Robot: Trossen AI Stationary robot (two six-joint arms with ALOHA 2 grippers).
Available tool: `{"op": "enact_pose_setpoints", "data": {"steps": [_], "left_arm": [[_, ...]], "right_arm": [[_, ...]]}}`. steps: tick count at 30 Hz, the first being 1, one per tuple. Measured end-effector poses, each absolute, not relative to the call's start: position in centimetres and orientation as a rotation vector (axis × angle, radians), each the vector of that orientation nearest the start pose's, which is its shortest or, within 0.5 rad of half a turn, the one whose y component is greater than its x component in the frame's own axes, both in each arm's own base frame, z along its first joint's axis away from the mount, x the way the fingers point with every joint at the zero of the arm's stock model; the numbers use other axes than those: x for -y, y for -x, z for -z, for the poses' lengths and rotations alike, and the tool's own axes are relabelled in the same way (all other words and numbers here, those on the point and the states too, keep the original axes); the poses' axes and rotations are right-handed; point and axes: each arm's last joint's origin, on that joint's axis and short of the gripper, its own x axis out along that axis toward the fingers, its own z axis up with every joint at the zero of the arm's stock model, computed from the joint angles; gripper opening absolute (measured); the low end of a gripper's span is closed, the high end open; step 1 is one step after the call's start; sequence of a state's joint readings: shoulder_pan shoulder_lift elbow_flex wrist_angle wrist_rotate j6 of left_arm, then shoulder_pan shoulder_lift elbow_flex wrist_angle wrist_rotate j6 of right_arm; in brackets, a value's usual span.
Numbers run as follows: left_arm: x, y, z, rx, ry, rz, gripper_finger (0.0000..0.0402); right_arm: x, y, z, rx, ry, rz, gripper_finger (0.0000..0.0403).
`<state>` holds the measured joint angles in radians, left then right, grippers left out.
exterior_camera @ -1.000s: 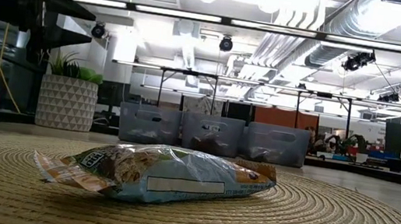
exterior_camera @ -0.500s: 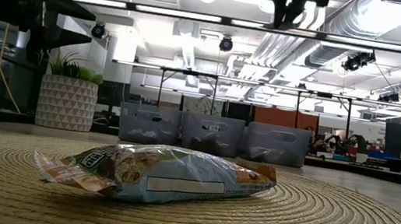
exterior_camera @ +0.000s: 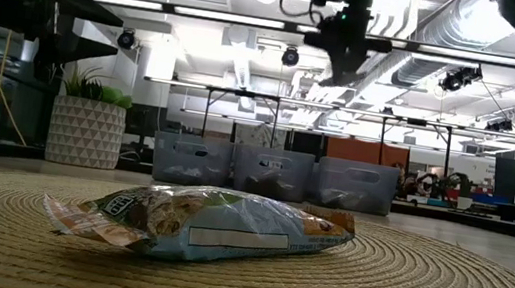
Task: Pick and place Granola Bars by type
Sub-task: Put the yellow granola bar into the right black bin
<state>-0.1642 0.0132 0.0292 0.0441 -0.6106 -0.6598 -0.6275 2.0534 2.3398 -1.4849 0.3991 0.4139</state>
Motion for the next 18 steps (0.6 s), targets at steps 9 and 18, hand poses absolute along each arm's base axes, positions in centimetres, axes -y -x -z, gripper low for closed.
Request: {"op": "enact_pose_setpoints", "data": {"steps": [9, 18], "left_arm": [[-0.1, -9.3, -17.6, 0.201, 0.671, -0.412, 0.0211], [-0.1, -9.3, -17.6, 0.201, 0.671, -0.412, 0.0211]], "right_arm": [[25.8, -32.6, -34.2, -1.11, -0.556, 1.03, 0.0076], [25.1, -33.3, -27.1, -1.298, -0.619, 0.952, 0.0076]]}}
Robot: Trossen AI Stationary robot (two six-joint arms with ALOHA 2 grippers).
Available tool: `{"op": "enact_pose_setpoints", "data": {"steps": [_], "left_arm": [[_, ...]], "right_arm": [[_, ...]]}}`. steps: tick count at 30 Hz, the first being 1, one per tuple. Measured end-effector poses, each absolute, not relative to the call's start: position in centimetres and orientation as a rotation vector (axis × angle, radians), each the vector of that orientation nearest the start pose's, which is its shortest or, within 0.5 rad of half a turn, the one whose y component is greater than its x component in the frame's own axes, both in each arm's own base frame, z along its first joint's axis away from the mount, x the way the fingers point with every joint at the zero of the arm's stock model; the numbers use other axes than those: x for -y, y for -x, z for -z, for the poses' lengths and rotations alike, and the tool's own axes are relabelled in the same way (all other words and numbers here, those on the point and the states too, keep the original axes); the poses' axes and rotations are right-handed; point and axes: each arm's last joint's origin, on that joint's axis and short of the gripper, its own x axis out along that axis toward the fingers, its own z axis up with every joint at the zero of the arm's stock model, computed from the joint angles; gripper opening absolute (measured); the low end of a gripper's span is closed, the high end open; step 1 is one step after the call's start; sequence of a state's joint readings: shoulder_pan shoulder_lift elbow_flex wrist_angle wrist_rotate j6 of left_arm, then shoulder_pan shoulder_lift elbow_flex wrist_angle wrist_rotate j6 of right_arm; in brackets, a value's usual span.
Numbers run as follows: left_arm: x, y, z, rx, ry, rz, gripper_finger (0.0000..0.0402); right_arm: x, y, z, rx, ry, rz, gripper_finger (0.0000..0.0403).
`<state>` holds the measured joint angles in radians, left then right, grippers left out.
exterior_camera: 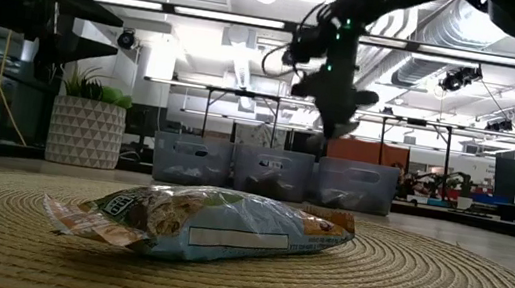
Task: Pick and place Granola Bars by type
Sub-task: Put the yellow granola bar into the right black bin
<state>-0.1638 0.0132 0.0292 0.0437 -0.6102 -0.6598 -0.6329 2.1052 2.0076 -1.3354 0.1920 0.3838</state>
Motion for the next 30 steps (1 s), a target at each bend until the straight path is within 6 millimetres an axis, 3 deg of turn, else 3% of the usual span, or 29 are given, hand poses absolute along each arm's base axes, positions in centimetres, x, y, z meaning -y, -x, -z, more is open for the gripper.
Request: {"op": "enact_pose_setpoints", "data": {"steps": [4, 10, 22, 30], "left_arm": [[-0.1, -9.3, -17.6, 0.201, 0.671, -0.411, 0.0211], [-0.1, -9.3, -17.6, 0.201, 0.671, -0.411, 0.0211], [-0.1, -9.3, -17.6, 0.2, 0.671, -0.411, 0.0211], [-0.1, -9.3, -17.6, 0.2, 0.671, -0.412, 0.0211]], "right_arm": [[24.8, -33.1, -25.0, -1.29, -0.659, 0.946, 0.0076], [23.7, -31.6, -23.5, -1.191, -0.724, 0.961, 0.0076], [20.9, -27.8, -22.0, -1.125, -0.733, 0.981, 0.0077], [20.0, -26.5, -20.9, -0.999, -0.761, 0.991, 0.0152]]}}
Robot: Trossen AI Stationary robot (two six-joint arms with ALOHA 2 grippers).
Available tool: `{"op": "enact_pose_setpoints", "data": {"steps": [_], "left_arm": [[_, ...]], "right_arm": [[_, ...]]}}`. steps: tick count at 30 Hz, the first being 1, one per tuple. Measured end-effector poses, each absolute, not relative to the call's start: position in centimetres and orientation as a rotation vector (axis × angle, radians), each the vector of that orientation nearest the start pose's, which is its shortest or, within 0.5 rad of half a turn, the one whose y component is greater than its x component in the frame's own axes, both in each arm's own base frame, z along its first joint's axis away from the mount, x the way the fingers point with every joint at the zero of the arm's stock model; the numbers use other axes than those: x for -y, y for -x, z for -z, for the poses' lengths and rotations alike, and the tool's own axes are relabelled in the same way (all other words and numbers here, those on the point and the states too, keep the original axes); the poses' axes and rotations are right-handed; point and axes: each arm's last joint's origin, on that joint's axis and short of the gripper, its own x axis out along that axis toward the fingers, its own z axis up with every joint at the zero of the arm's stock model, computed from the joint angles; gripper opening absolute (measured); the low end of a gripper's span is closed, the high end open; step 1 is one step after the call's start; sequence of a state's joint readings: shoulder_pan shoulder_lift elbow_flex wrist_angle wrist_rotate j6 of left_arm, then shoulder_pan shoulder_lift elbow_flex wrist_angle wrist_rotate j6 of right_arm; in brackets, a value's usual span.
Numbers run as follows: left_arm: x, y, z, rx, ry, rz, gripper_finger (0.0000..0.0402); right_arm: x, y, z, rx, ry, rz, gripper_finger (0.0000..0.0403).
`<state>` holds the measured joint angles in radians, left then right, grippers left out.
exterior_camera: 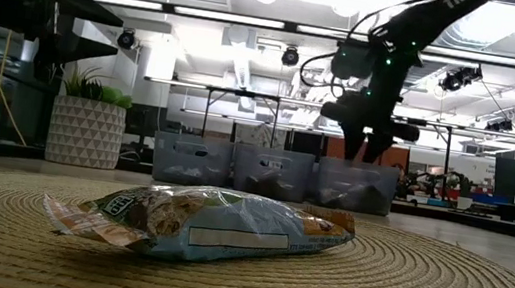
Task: Pick and place Granola Bars by type
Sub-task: Put the yellow granola bar into the right black bin
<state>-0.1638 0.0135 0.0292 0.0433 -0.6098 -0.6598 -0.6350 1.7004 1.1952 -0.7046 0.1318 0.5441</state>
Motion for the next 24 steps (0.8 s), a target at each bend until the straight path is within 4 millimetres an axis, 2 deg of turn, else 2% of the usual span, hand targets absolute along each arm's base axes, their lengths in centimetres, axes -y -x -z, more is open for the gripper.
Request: {"op": "enact_pose_setpoints", "data": {"steps": [4, 7, 14, 19, 24], "left_arm": [[-0.1, -9.3, -17.6, 0.201, 0.671, -0.412, 0.0211], [-0.1, -9.3, -17.6, 0.201, 0.671, -0.412, 0.0211], [-0.1, -9.3, -17.6, 0.201, 0.671, -0.411, 0.0211], [-0.1, -9.3, -17.6, 0.201, 0.671, -0.411, 0.0211], [-0.1, -9.3, -17.6, 0.2, 0.671, -0.412, 0.0211]], "right_arm": [[20.0, -26.5, -20.7, -0.969, -0.752, 0.982, 0.0192], [20.1, -26.8, -21.5, -0.916, -0.723, 0.932, 0.0208], [19.5, -26.8, -25.8, -0.691, -0.63, 0.825, 0.0209], [17.1, -27.4, -30.0, -0.483, -0.503, 0.645, 0.0204], [12.8, -28.6, -34.1, -0.268, -0.324, 0.447, 0.0206]]}}
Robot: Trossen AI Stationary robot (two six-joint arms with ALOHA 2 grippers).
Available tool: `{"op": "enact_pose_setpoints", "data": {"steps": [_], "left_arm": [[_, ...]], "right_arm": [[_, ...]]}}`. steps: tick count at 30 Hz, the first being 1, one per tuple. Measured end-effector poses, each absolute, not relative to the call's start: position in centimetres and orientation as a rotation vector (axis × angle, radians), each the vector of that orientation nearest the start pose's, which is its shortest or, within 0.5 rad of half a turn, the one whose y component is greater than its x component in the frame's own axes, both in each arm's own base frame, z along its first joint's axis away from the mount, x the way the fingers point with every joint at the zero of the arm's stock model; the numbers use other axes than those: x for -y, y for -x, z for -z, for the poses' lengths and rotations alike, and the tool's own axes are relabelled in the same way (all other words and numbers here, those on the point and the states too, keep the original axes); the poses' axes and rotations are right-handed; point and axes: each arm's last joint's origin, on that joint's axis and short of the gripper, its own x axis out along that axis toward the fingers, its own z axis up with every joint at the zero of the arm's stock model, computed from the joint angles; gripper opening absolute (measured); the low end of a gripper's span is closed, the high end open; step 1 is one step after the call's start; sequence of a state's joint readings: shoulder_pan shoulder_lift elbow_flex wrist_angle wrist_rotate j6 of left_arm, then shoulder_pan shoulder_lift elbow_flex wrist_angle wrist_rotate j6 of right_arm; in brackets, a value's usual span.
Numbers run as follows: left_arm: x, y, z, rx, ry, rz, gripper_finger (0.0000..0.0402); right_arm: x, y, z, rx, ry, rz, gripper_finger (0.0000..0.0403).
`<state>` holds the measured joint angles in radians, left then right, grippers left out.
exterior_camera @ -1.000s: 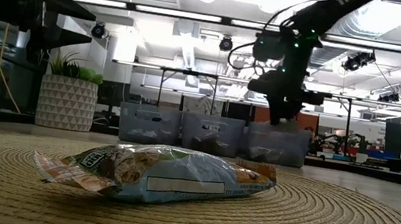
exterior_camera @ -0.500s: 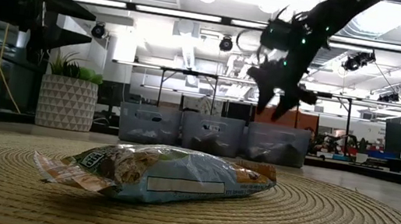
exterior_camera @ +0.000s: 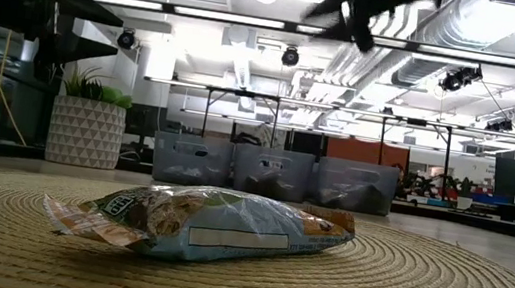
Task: Pick and place Granola Bars by type
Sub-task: Put the yellow granola bar into the right black bin
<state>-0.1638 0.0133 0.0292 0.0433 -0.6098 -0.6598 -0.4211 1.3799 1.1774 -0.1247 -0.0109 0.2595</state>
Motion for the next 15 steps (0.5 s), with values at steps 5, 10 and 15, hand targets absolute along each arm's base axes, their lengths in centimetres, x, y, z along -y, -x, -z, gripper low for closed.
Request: {"op": "enact_pose_setpoints", "data": {"steps": [5, 10, 15], "left_arm": [[-0.1, -9.3, -17.6, 0.201, 0.671, -0.411, 0.0211], [-0.1, -9.3, -17.6, 0.201, 0.671, -0.411, 0.0211], [-0.1, -9.3, -17.6, 0.201, 0.671, -0.411, 0.0211]], "right_arm": [[7.7, -29.9, -36.4, -0.122, -0.25, 0.284, 0.0205], [3.1, -30.9, -38.2, -0.075, -0.2, 0.19, 0.0205], [-0.7, -31.0, -41.2, -0.103, -0.081, 0.198, 0.0205]]}}
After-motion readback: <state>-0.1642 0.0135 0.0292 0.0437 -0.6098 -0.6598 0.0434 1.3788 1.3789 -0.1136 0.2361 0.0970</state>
